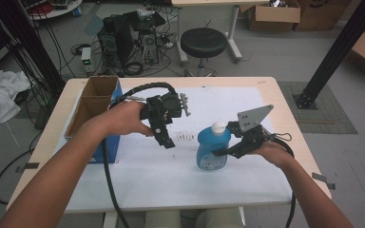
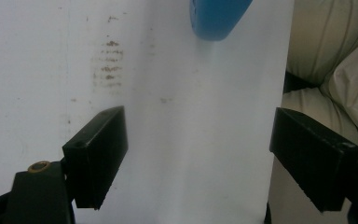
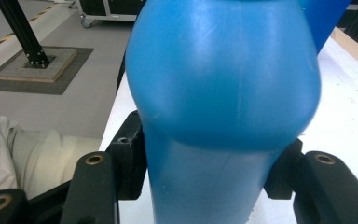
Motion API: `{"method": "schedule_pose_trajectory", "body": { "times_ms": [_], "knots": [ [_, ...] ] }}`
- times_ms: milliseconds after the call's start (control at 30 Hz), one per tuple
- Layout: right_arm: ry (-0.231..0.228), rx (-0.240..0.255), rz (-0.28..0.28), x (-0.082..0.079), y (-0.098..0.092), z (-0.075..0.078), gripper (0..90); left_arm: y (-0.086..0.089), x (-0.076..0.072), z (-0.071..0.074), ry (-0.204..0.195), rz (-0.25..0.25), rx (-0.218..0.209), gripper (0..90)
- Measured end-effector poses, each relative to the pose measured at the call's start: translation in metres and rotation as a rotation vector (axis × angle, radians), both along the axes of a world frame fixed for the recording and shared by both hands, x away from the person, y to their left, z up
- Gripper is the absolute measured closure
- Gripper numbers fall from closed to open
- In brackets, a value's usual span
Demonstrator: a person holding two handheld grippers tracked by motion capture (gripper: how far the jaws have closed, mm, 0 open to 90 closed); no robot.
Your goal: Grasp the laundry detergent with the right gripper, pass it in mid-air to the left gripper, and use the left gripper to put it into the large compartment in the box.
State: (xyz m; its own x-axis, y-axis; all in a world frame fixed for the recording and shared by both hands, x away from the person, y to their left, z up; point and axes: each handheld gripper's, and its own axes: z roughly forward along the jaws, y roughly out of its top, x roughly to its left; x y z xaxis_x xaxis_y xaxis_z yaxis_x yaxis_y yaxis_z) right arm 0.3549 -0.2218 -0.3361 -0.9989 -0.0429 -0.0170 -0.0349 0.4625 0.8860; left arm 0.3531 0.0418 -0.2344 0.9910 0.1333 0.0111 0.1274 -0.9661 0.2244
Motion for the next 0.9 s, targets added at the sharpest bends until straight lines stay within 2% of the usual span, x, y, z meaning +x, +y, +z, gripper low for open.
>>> {"method": "schedule_pose_trajectory", "body": {
  "times_ms": [500,900],
  "knots": [
    [0.0,-0.003,0.019,0.002,0.028,-0.01,44.4,-0.01,-0.005,0.003,-0.006,-0.026,0.003,19.7],
    [0.009,0.026,0.012,0.007,0.044,-0.014,44.4,-0.019,-0.005,0.005,-0.01,-0.045,-0.005,19.5]
  ]
}}
